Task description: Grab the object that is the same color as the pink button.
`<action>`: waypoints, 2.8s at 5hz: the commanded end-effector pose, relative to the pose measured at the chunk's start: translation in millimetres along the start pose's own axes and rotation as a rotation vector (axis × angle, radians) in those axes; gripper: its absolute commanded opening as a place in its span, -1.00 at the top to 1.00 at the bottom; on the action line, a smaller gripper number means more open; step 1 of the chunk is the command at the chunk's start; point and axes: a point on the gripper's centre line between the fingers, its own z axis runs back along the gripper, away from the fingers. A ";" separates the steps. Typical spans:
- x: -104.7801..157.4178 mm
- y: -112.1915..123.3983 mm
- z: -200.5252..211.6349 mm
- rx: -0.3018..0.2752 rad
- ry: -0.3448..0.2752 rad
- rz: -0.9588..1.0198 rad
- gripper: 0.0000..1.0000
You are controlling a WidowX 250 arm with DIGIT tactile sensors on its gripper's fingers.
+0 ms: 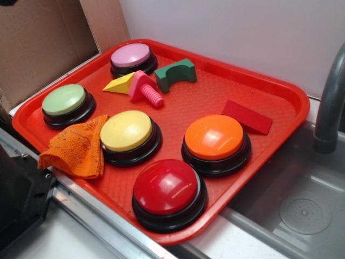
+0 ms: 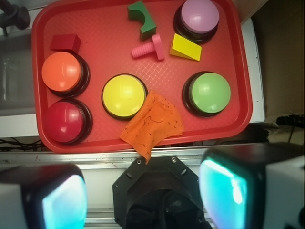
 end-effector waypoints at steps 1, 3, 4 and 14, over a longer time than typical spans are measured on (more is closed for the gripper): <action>0.0 0.0 0.0 0.000 0.000 0.000 -1.00; 35.2 13.5 -27.4 -0.006 -0.104 0.361 -1.00; 55.6 19.7 -49.8 -0.019 -0.180 0.561 -1.00; 150.9 46.6 -227.5 0.096 -0.149 1.014 1.00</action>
